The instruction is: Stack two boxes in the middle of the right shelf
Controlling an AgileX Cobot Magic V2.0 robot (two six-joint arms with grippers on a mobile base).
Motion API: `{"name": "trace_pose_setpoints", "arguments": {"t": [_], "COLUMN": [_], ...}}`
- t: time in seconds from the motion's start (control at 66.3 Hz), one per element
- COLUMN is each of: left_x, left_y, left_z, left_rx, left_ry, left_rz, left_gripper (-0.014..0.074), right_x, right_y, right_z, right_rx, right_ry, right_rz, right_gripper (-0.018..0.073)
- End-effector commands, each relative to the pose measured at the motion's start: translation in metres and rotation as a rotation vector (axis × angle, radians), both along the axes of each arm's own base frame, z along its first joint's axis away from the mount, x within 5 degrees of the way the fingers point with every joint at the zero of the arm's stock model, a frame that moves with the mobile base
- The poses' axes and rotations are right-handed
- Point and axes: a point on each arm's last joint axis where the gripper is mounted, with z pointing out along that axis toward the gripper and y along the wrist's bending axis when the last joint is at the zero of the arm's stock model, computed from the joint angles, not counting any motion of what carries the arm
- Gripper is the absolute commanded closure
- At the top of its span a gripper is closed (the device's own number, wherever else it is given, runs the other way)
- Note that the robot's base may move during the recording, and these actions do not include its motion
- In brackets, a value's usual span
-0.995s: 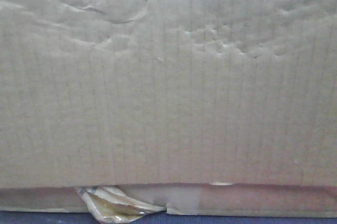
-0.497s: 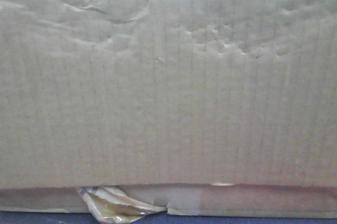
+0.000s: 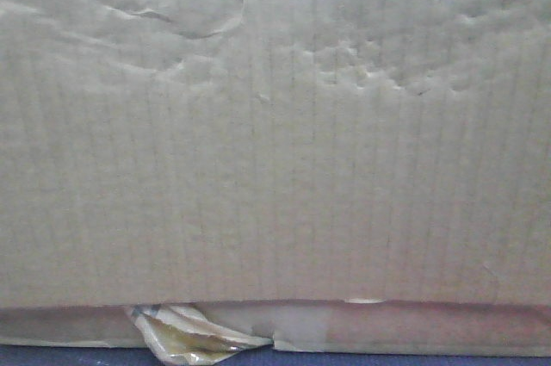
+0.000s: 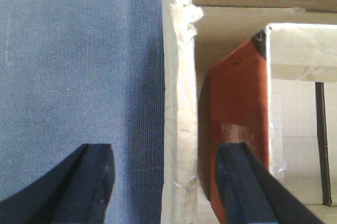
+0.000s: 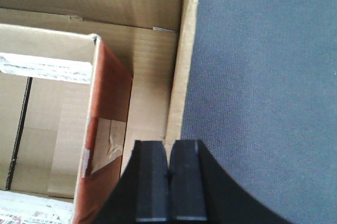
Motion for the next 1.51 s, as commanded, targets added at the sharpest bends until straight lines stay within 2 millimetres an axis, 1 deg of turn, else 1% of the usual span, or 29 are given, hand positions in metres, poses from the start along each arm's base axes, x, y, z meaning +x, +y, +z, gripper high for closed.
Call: {"name": "trace_pose_setpoints", "arguments": {"t": [0.0, 0.06, 0.151, 0.196, 0.241, 0.301, 0.437, 0.573, 0.769, 0.919, 1.085, 1.492], "left_x": [-0.001, -0.001, -0.001, -0.001, -0.001, -0.001, -0.001, -0.001, 0.0, 0.003, 0.007, 0.007], "left_y": [0.003, 0.003, 0.003, 0.003, 0.003, 0.003, 0.003, 0.003, 0.002, 0.0, -0.002, -0.002], "left_z": [0.003, 0.003, 0.003, 0.003, 0.003, 0.003, 0.003, 0.003, 0.001, -0.004, -0.009, -0.009], "left_rx": [0.005, 0.007, 0.011, 0.013, 0.016, 0.016, 0.018, 0.02, 0.022, 0.021, 0.029, 0.029], "left_ry": [-0.011, -0.011, -0.011, -0.011, -0.011, -0.011, -0.011, -0.012, -0.008, 0.01, 0.026, 0.027], "left_rz": [-0.008, -0.012, -0.018, -0.022, -0.028, -0.028, -0.031, -0.031, -0.031, -0.032, -0.032, -0.032], "left_gripper": [0.0267, 0.0267, 0.0267, 0.0267, 0.0267, 0.0267, 0.0267, 0.0267, 0.0267, 0.0267, 0.0267, 0.0267], "right_x": [0.001, 0.001, 0.001, 0.002, 0.002, 0.004, 0.01, 0.016, 0.019, 0.021, 0.03, 0.032], "right_y": [0.0, 0.0, 0.001, 0.001, 0.001, 0.002, 0.005, 0.008, 0.009, 0.009, 0.013, 0.014], "right_z": [0.003, 0.003, 0.002, 0.002, 0.0, -0.003, -0.022, -0.031, -0.035, -0.037, -0.05, -0.054], "right_rx": [0.007, 0.019, 0.031, 0.031, 0.032, 0.027, 0.006, -0.006, 0.0, 0.007, -0.011, -0.021], "right_ry": [-0.012, -0.01, -0.007, -0.004, 0.0, 0.012, 0.077, 0.104, 0.118, 0.125, 0.163, 0.174], "right_rz": [-0.007, -0.026, -0.048, -0.051, -0.054, -0.055, -0.055, -0.055, -0.077, -0.098, -0.099, -0.092], "right_gripper": [0.0675, 0.057, 0.0379, 0.03, 0.0247, 0.0215, 0.0207, 0.0207, 0.0208, 0.0209, 0.021, 0.021]}}
